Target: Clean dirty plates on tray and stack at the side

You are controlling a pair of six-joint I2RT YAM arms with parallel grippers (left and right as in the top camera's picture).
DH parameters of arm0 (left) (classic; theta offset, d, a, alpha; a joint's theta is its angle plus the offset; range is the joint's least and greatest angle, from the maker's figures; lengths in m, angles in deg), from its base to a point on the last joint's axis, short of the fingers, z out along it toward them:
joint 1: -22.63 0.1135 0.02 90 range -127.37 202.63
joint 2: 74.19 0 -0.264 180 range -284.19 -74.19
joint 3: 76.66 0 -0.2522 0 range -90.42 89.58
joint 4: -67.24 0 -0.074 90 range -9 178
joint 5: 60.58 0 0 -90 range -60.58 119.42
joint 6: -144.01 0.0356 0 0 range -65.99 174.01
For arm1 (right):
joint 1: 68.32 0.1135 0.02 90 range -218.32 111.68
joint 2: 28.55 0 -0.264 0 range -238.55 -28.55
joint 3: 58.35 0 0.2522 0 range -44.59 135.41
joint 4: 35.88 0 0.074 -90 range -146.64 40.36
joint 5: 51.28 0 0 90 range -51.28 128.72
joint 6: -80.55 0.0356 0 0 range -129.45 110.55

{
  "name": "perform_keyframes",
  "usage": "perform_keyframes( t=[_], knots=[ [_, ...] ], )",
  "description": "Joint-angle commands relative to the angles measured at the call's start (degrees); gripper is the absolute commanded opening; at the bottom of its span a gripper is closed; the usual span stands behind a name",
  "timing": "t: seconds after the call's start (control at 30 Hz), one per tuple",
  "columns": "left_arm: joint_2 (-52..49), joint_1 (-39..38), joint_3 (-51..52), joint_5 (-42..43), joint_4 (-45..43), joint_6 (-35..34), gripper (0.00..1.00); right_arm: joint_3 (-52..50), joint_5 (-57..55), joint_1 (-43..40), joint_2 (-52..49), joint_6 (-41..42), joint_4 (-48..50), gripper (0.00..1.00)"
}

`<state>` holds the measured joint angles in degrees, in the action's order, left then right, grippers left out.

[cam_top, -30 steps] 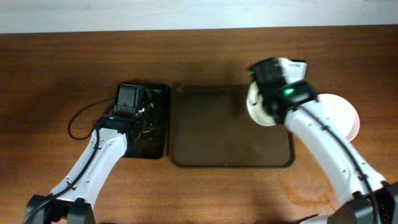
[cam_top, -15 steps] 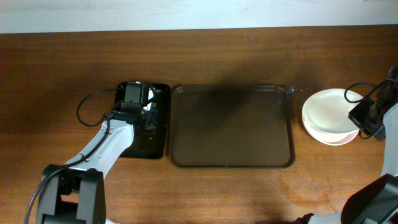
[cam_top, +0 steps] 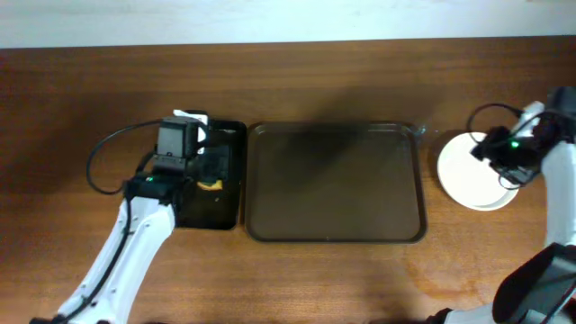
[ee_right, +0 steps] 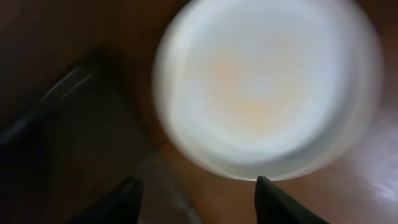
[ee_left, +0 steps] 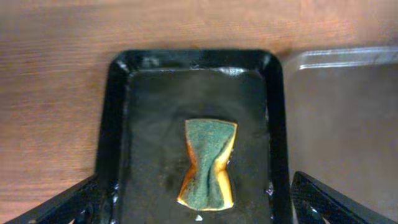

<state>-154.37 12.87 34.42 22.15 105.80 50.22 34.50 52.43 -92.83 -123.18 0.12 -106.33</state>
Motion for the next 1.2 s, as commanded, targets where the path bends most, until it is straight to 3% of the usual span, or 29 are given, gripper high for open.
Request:
perform_keyframes(
  t=[0.0,0.03,0.07,0.27,0.37,0.6,0.73,1.17],
  knots=[
    [2.7,3.1,-0.3,5.4,2.3,-3.1,1.0,1.0,3.7,9.2,4.5,-8.1,-0.5,0.59],
    [2.6,4.5,-0.3,7.1,4.2,-3.4,1.0,1.0,3.2,13.1,5.3,-9.4,-0.7,0.65],
    [2.6,6.0,-0.3,7.6,6.7,-4.6,1.0,1.0,1.7,15.8,5.5,-9.3,-0.8,0.98],
    [2.8,8.1,-0.5,11.6,21.7,-4.5,1.0,1.0,-2.4,19.3,6.3,-7.4,-10.0,0.99],
    [3.3,8.0,-0.2,11.8,26.4,-4.5,1.0,-2.3,-2.4,19.3,11.1,-7.4,-9.8,0.98],
    [26.0,5.5,8.4,12.4,22.0,-0.3,1.0,-26.4,-4.5,19.3,41.7,-6.8,6.1,0.98],
    [39.3,4.9,11.6,12.4,20.7,-1.1,1.0,-29.0,-4.8,19.3,51.1,-6.8,3.6,0.98],
    [41.9,4.9,11.6,12.4,20.9,-1.1,1.0,-29.1,-5.8,19.4,46.1,-6.8,2.7,0.98]
  ],
)
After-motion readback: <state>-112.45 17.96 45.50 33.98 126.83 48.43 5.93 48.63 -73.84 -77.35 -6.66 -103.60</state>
